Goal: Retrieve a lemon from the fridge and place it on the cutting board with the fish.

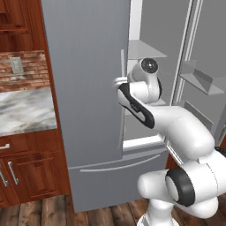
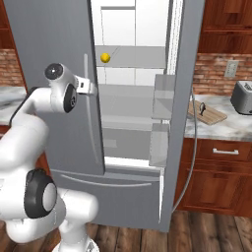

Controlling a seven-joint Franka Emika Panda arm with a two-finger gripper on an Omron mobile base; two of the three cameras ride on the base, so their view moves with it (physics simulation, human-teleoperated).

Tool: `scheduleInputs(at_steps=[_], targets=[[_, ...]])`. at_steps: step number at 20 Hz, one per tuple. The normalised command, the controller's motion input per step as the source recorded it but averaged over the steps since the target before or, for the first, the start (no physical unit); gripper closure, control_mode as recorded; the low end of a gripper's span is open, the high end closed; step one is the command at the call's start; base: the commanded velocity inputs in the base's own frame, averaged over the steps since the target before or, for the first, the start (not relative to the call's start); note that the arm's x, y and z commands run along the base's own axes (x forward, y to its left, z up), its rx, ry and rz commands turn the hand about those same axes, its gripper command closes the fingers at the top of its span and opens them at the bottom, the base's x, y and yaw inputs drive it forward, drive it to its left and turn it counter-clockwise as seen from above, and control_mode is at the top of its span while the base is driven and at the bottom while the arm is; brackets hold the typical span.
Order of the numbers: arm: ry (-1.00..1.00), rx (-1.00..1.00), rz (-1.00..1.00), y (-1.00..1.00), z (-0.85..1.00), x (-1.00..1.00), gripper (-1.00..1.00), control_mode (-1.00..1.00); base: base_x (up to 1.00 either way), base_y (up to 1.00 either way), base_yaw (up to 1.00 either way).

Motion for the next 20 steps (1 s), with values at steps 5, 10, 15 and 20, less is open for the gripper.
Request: scheduleInputs(at_steps=[5, 10, 15, 20], targets=[[-0.06, -0.02, 0.00, -0.03, 0.00, 0.41, -1.00, -1.00, 0.00, 0.00, 0.00], [-0.01, 0.00, 0.00, -0.07, 0.00, 0.32, -1.00, -1.00, 0.00, 0.00, 0.00], [0.00, 0.00, 0.00, 0.01, 0.00, 0.42, -1.00, -1.00, 0.00, 0.00, 0.00], [0.00, 0.00, 0.00, 0.07, 0.00, 0.47, -1.00, -1.00, 0.00, 0.00, 0.00]])
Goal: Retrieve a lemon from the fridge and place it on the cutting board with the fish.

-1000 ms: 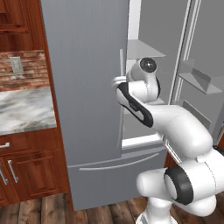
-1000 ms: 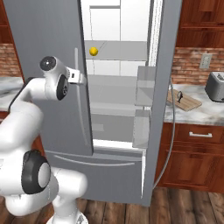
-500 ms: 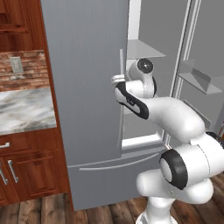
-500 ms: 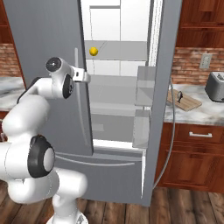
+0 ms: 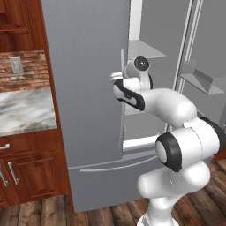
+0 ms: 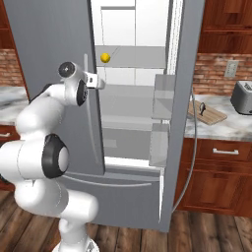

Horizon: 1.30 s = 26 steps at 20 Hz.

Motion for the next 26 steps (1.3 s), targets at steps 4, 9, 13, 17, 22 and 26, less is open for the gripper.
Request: scheduleInputs(at_steps=[4, 9, 13, 17, 22, 26], targets=[[0.00, 0.00, 0.00, 0.05, 0.00, 0.44, -1.00, -1.00, 0.00, 0.00, 0.00], [-0.03, 0.00, 0.00, 0.01, -0.02, 0.40, -1.00, -1.00, 0.00, 0.00, 0.00], [-0.04, 0.00, 0.00, 0.03, 0.00, 0.34, -1.00, -1.00, 0.00, 0.00, 0.00], [0.00, 0.00, 0.00, 0.11, 0.00, 0.36, 1.00, -1.00, 0.00, 0.00, 0.00], [0.01, 0.00, -0.05, 0.15, 0.00, 0.12, 1.00, -1.00, 0.00, 0.00, 0.00], [0.00, 0.00, -0.19, 0.06, 0.00, -0.17, 1.00, -1.00, 0.00, 0.00, 0.00]])
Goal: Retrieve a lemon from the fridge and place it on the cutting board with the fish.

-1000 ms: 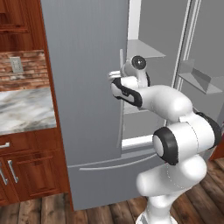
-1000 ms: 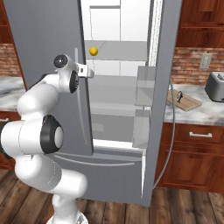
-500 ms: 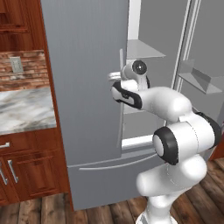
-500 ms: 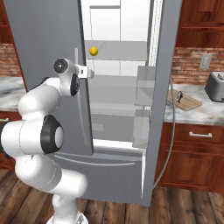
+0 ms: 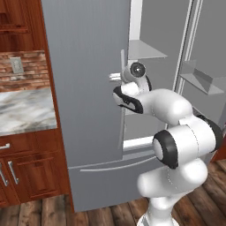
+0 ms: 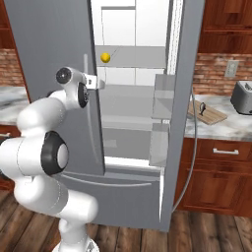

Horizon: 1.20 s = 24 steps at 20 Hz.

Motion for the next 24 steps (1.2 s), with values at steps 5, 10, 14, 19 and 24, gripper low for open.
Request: scheduleInputs(at_steps=[5, 10, 14, 19, 24], targets=[[0.07, -0.01, -0.32, 0.10, 0.01, -0.49, 1.00, -1.00, 0.00, 0.00, 0.00], [0.07, 0.00, -0.33, 0.03, 0.00, -0.72, 1.00, -1.00, 0.00, 0.00, 0.00], [0.09, 0.00, -0.27, 0.18, 0.00, -0.98, 1.00, -1.00, 0.00, 0.00, 0.00], [0.15, -0.02, -0.23, 0.50, 0.00, -1.00, 1.00, -1.00, 0.00, 0.00, 0.00], [0.16, -0.03, -0.17, 0.75, 0.00, -1.00, 1.00, -1.00, 0.00, 0.00, 0.00]])
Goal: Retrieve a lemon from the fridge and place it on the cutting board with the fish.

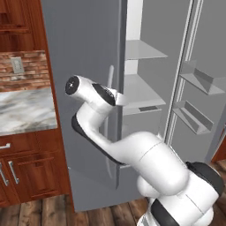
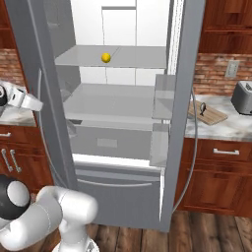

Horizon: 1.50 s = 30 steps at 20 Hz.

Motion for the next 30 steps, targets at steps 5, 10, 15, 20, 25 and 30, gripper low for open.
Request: scheduleInputs(at_steps=[5, 10, 15, 20, 25, 30], targets=[[0.10, -0.06, -0.16, 0.89, -0.02, -0.76, 1.00, -1.00, 0.00, 0.00, 0.00], [0.00, -0.03, -0.19, 0.77, 0.00, -0.07, 1.00, -1.00, 0.00, 0.00, 0.00], [0.00, -0.01, -0.15, 0.57, 0.00, 0.00, -1.00, -1.00, 0.00, 0.00, 0.00], [0.00, 0.00, -0.09, 0.12, -0.01, -0.01, -1.00, -1.00, 0.00, 0.00, 0.00], [0.01, 0.00, -0.06, 0.18, 0.00, 0.00, -1.00, -1.00, 0.00, 0.00, 0.00], [0.05, -0.01, -0.01, 0.25, -0.07, -0.08, -1.00, -1.00, 0.00, 0.00, 0.00]])
